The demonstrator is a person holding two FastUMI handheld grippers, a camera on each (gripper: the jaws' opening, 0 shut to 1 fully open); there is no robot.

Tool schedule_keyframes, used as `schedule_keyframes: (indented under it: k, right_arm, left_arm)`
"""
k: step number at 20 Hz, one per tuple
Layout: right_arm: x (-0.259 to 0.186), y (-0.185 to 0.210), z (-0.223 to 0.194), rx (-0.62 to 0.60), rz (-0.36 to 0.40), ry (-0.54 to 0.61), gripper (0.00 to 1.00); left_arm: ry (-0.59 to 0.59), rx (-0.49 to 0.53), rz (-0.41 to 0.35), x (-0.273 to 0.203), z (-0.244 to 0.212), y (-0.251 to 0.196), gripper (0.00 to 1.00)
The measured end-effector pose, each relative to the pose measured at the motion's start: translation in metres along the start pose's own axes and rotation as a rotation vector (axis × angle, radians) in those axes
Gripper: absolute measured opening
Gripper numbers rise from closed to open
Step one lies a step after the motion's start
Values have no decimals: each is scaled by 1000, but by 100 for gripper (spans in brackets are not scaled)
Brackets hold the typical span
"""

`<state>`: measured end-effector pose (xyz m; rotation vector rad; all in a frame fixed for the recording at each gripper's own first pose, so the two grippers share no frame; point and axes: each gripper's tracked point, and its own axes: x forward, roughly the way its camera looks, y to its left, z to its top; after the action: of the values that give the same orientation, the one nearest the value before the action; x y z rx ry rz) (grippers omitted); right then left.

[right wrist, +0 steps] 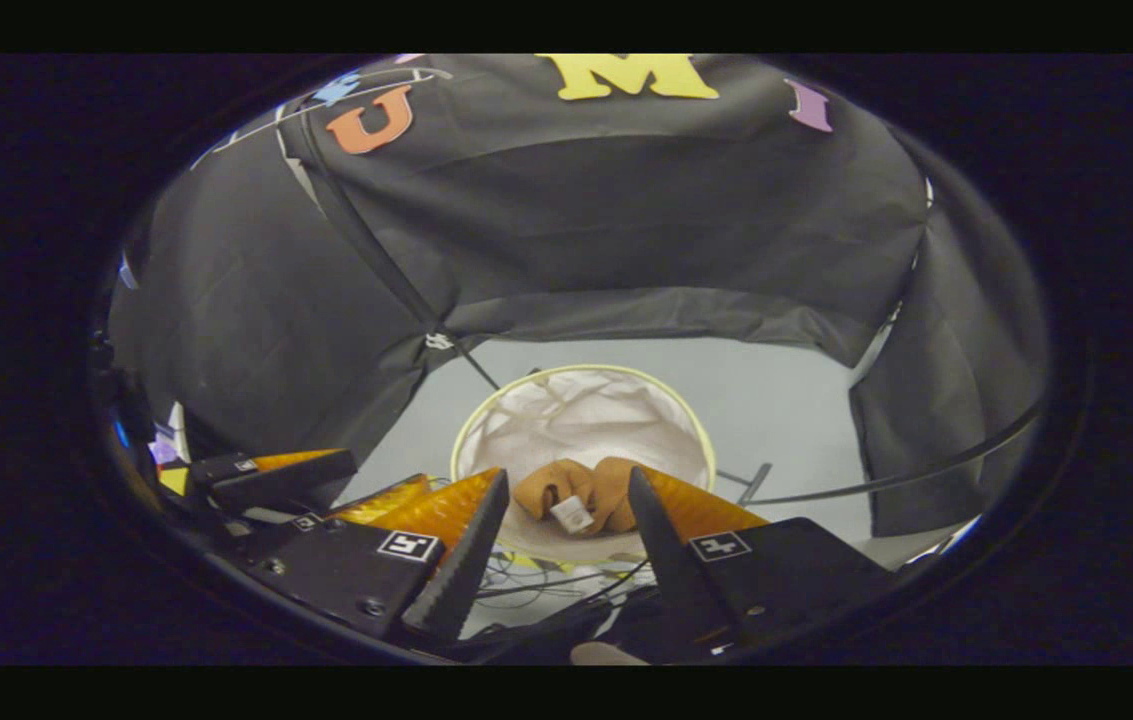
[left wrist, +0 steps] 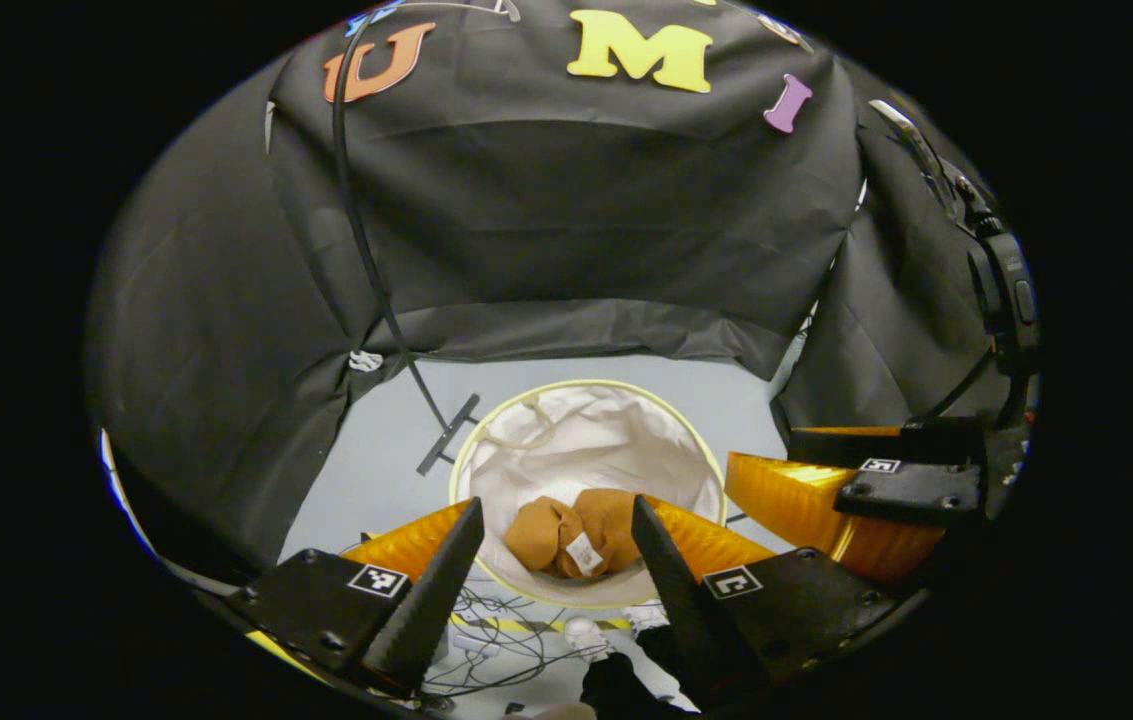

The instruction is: Grasp the clothes on the hanger with both hands and then place them into the laundry hamper below.

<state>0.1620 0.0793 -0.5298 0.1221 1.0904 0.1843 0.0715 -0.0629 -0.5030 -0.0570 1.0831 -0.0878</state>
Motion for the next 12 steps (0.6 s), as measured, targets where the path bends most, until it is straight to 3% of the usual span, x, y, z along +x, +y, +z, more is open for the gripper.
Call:
schedule_keyframes:
  k: [1,7,12]
  right_arm:
    - [-4,-1,1,-14,-7,-2,80]
    - [-29,3,14,-98,-20,-71,77]
    - [-73,-8,43,-163,-41,-187,77]
  left_arm:
    - [-5,-13,-1,-3,2,0,93]
    - [-96,7,19,-29,31,4,93]
    - [-211,-30,42,-68,63,15,93]
